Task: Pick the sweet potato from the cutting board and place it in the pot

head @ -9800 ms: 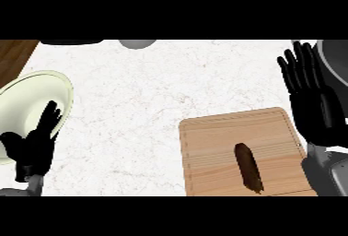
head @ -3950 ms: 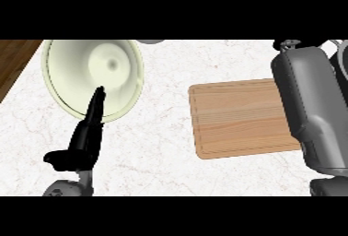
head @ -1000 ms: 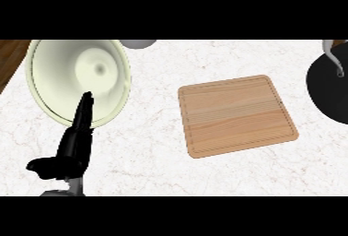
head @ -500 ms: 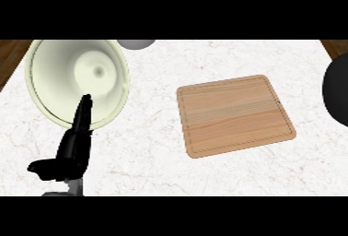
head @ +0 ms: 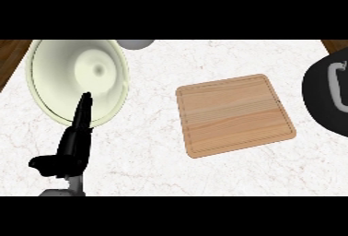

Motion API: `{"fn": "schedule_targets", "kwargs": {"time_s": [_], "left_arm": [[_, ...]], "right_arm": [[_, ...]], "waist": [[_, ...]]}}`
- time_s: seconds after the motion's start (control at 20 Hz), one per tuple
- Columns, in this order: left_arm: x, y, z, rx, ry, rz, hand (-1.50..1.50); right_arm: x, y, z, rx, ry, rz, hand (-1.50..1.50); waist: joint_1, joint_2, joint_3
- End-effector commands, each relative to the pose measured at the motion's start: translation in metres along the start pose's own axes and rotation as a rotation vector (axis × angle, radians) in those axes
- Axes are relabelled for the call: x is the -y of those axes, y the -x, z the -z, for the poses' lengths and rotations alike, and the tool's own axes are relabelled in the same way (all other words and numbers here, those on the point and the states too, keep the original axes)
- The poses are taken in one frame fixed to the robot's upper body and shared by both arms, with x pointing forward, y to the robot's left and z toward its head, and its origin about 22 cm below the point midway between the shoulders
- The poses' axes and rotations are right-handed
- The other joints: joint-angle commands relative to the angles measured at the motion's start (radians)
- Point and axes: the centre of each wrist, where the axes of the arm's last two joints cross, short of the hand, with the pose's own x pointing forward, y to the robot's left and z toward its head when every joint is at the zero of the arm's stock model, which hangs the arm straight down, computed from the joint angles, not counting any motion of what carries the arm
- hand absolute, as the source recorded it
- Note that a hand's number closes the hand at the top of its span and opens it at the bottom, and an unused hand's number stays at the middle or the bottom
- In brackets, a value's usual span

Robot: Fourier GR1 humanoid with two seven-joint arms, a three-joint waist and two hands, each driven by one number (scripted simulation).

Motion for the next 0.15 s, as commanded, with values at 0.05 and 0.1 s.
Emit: {"fn": "schedule_targets", "kwargs": {"time_s": [0.05,0.1], "left_arm": [[-0.004,0.013,-0.001,0.004,-0.005,0.009,0.00],[0.000,0.001,-0.002,0.012,-0.015,0.001,0.00]], "right_arm": [[0.031,0.021,0.008,-0.001,0.072,0.031,-1.50],[0.023,0.013,0.000,-0.006,0.076,0.012,-1.50]], "waist": [[0.001,0.002,0.001],[0.002,0.000,0.001]]}}
